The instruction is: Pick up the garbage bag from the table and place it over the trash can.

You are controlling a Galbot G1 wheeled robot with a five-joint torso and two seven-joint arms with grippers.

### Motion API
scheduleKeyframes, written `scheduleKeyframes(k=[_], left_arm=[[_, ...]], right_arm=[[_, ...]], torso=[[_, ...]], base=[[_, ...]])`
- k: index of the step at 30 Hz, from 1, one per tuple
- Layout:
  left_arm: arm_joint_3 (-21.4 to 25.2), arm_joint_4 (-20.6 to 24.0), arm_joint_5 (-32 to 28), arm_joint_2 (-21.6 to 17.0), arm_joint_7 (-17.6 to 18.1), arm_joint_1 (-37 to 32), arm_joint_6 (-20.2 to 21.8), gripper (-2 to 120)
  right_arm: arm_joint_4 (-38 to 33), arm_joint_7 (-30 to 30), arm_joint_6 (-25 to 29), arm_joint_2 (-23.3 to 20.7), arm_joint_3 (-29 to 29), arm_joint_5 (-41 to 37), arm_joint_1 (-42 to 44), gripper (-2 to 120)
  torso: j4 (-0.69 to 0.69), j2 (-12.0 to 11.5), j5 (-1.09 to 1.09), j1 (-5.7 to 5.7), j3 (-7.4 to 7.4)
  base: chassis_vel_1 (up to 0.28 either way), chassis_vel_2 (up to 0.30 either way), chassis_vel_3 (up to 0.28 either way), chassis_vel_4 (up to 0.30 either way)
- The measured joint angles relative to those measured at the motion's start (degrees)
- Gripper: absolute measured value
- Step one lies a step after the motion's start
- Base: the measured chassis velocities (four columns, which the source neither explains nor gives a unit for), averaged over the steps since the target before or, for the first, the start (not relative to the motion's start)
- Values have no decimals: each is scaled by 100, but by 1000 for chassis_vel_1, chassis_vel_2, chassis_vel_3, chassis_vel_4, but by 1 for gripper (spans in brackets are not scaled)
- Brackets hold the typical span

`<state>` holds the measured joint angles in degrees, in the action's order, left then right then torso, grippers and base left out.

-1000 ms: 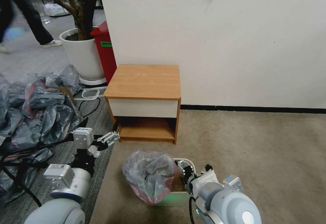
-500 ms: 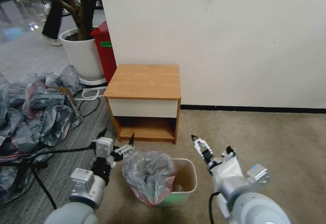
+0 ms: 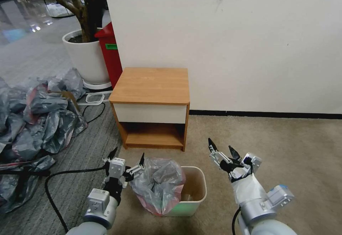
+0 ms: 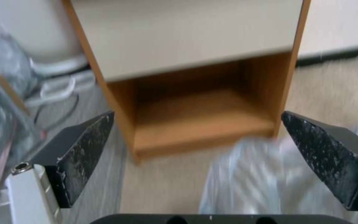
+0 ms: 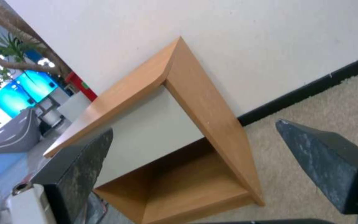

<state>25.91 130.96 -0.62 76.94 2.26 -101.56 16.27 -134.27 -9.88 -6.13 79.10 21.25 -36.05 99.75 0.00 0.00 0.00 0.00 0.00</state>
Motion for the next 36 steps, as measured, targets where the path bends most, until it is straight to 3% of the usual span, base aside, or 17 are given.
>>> scheduleKeyframes(k=[8,20,36], left_arm=[[-144,-367,116,0,29,32,4,95],[-307,-633,179,90,106,26,67,65],[-545,-815,306,147,170,-1,108,53]], right_arm=[[-62,1,193,-9,25,135,112,100],[-40,-119,328,49,-20,162,139,100],[-28,-297,340,67,-108,118,131,100]], torso=[[0,0,-1,0,0],[0,0,0,0,0],[0,0,0,0,0]], base=[[0,0,0,0],[0,0,0,0],[0,0,0,0]])
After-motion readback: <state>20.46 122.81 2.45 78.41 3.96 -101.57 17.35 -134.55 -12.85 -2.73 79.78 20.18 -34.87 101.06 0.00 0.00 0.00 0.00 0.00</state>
